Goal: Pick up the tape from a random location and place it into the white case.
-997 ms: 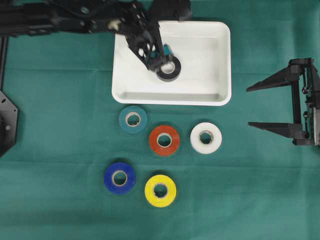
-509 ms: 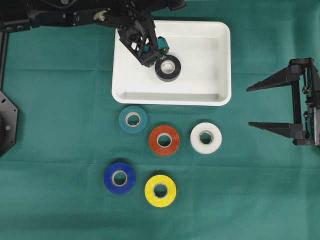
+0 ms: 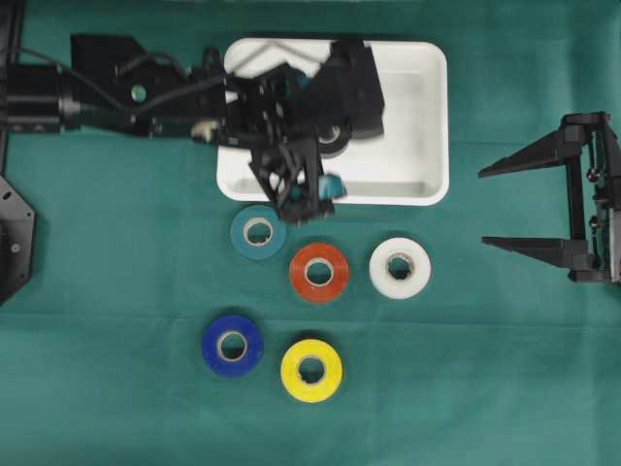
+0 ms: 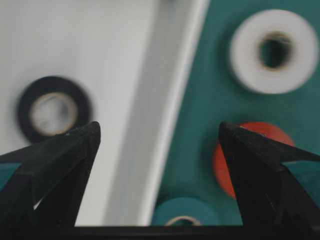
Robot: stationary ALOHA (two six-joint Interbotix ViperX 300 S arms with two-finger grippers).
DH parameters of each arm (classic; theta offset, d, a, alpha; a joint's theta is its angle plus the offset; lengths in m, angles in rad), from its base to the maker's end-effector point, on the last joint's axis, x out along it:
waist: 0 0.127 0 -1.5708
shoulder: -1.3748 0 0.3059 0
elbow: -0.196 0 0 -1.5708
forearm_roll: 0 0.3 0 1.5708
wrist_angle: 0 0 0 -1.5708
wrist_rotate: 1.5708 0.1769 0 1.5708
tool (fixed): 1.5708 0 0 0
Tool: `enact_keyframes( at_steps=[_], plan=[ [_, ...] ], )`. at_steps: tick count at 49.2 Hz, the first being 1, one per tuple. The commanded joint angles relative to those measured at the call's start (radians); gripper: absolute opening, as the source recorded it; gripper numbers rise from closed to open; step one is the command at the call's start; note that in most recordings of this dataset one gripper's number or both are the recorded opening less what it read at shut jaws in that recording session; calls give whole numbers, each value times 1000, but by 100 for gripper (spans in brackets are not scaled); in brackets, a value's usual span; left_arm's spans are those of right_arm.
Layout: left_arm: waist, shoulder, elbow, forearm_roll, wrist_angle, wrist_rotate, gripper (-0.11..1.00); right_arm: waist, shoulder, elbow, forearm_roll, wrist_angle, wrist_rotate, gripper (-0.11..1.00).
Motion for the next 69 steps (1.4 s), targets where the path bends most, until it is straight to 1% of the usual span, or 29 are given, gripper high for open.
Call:
enact_keyframes(
  at_steps=[1,7,14,25,42,56,62,69],
  plan=[
    [-3,-44,-5,-2,-15,-2,91,-2,3,-28,2,-6,2,91],
    [-2,-77,23,-2,-28,0,91,0,3,-28,3,-5,3,91],
    [-2,-153,86,-2,-72,0,91,0,2,-28,3,0,3,91],
    [-2,-325,233,-2,-196,0,91,0,0,-29,3,0,3,91],
    [-2,-627,465,-3,-313,0,91,0,0,-34,5,0,3,91],
    [-2,-851,600,-3,-339,5,91,0,0,-31,6,0,3,91],
    [-2,-919,663,-3,-351,6,91,-2,2,-31,6,0,3,91],
    [-2,-977,753,-3,-394,6,91,0,2,-29,6,0,3,91]
  ],
)
